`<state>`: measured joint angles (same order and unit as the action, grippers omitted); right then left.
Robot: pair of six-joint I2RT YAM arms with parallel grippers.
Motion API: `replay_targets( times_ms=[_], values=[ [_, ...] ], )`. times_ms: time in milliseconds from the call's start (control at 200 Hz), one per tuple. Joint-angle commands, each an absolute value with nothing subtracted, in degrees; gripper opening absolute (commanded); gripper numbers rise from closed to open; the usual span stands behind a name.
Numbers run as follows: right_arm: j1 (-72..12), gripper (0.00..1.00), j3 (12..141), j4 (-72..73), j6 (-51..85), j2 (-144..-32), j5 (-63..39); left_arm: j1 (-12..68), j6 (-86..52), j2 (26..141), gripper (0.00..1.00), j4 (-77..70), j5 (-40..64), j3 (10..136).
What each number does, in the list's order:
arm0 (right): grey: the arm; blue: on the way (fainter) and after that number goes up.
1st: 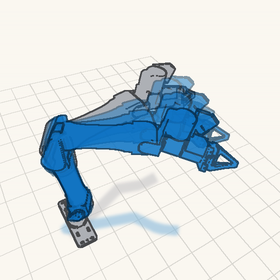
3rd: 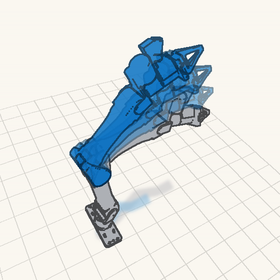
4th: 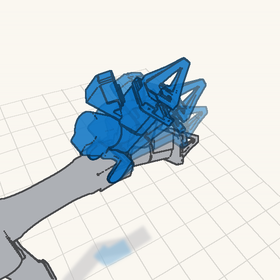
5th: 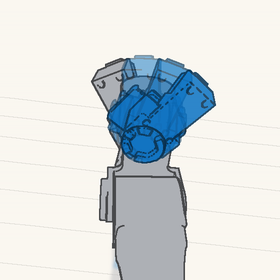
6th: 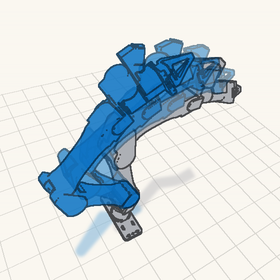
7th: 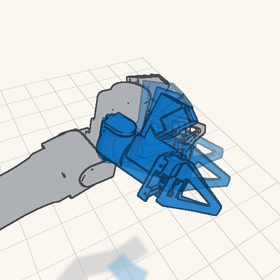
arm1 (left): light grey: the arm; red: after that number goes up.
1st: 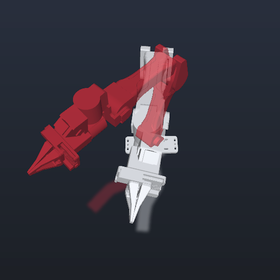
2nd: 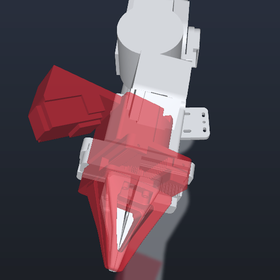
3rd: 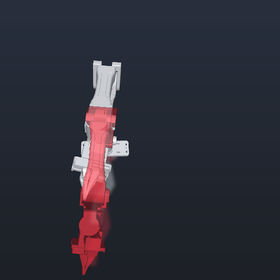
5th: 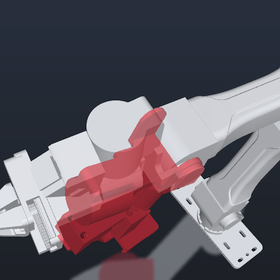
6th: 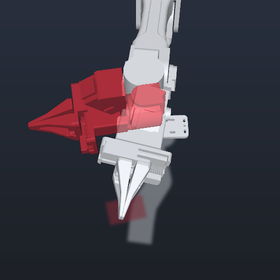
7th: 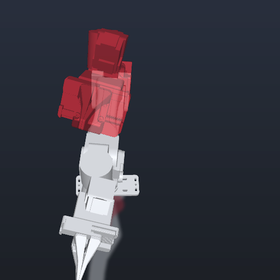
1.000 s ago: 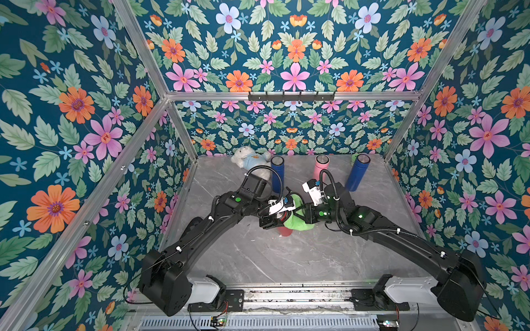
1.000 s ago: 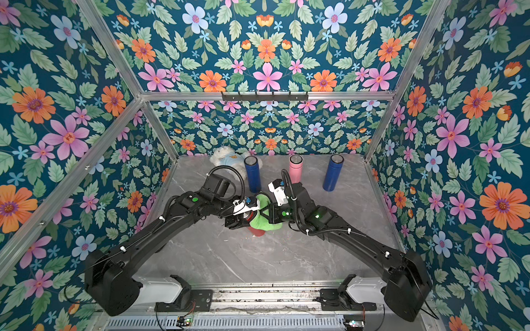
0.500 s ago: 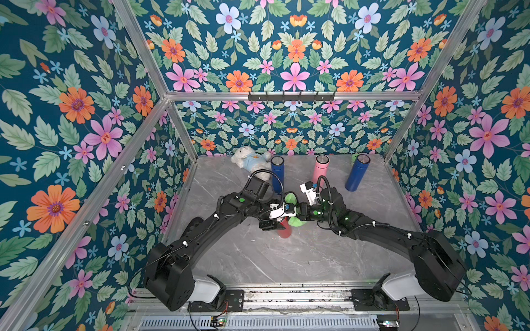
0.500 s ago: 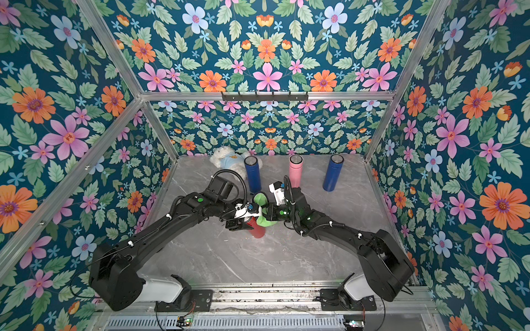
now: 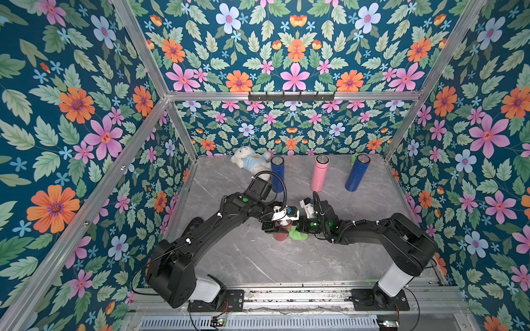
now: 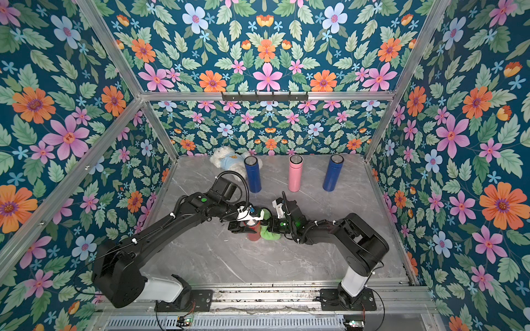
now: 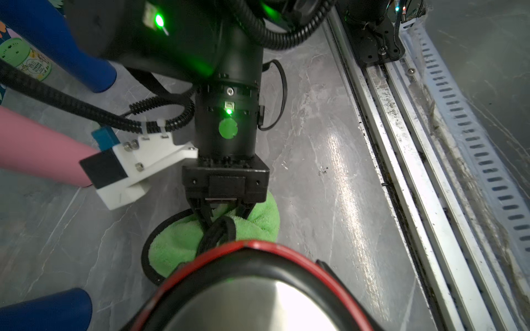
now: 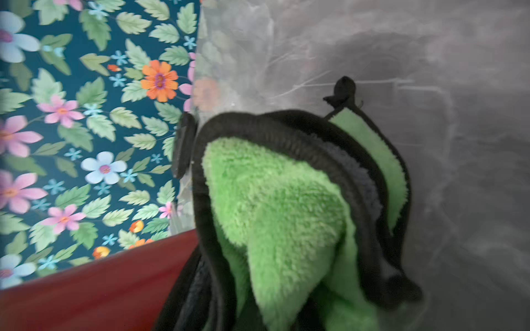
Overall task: Wipe the surface of the thermos
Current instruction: Wipe the dirt from the surface of the thermos.
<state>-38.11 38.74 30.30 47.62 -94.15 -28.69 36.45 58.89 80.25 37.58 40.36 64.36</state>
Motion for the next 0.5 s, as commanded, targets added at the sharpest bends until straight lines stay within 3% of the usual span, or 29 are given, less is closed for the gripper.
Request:
replay_targets(
  times_ms=[0, 240, 495],
  values=[
    [-37.13, 0.0, 41.01, 29.81, 47.2, -88.47, -34.48, 36.56, 60.96, 78.4, 0.0, 36.42, 42.79, 63.51],
    [-36.77, 0.0, 50.74, 15.68, 41.72, -83.83, -41.14, 36.5, 60.03, 74.21, 0.0, 31.24, 48.96, 59.14],
    [-37.25, 0.0, 44.92, 26.77, 45.55, -92.27, -40.39, 36.64, 58.82, 73.87, 0.0, 26.89, 49.82, 56.1]
  ],
)
